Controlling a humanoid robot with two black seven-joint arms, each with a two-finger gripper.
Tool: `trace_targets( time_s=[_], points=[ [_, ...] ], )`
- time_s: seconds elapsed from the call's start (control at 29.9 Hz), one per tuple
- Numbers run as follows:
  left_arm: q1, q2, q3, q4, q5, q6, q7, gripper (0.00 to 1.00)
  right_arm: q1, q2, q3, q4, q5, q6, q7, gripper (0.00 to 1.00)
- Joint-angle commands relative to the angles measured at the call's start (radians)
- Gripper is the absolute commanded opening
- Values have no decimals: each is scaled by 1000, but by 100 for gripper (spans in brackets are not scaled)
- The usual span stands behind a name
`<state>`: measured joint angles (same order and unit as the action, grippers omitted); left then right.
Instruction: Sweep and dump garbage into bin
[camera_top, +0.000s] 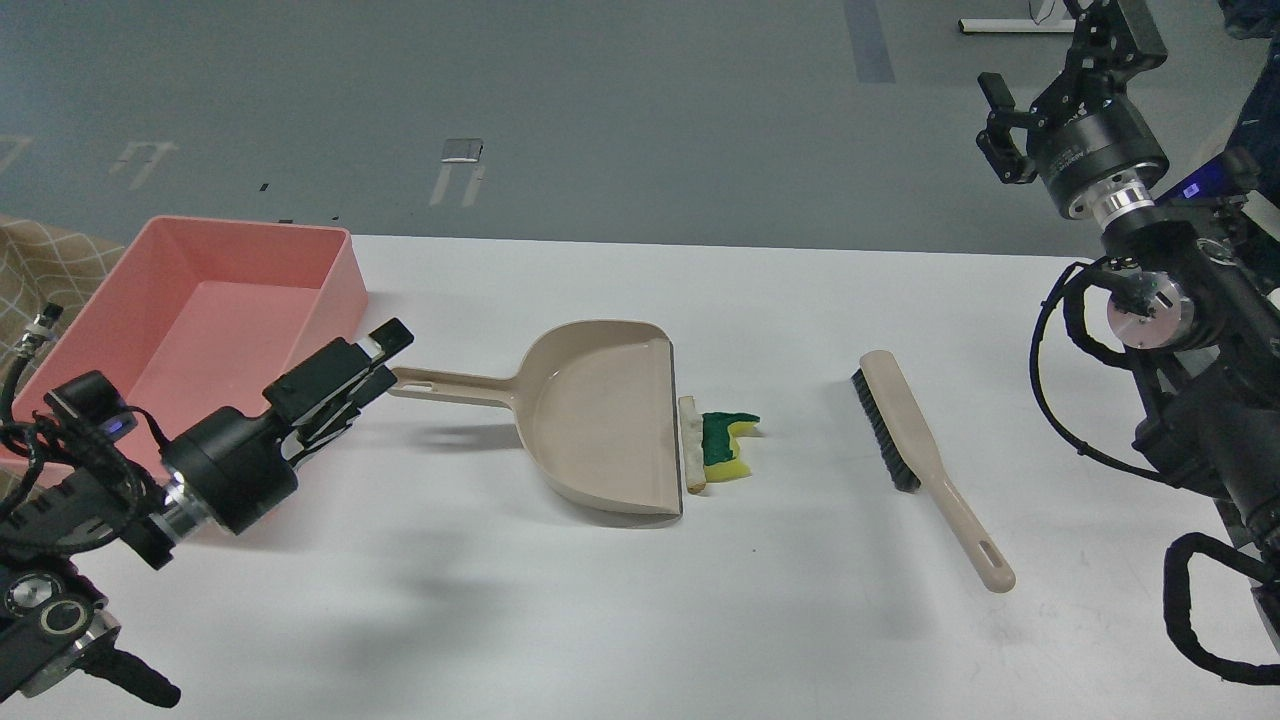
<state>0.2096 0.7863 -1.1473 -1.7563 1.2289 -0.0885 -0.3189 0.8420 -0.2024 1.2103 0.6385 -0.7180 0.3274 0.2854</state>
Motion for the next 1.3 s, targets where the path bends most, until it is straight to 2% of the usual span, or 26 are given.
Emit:
trace_targets(
  time_s=[0.0,0.3,0.6,0.74,0.94,1.27],
  points=[
    [25,-60,41,15,12,82,4,98,0,0,0,0,0,-1,0,100],
    [11,-196,87,165,49,205,30,98,0,-3,0,0,0,1,0,100],
    [-36,-300,103,231,49,216,43,98,-1,-2,-2,-2,-1,-1,0,100],
    [-78,-329,140,268,49,253,43,98,-1,-2,-2,0,-1,-1,0,100],
    [-147,-371,216,342,49,351,44,98,-4,-3,-2,0,-1,-1,0,100],
    [-266,-435,274,491,47,404,41,98,-6,-3,-2,-3,-1,-1,0,100]
  ],
)
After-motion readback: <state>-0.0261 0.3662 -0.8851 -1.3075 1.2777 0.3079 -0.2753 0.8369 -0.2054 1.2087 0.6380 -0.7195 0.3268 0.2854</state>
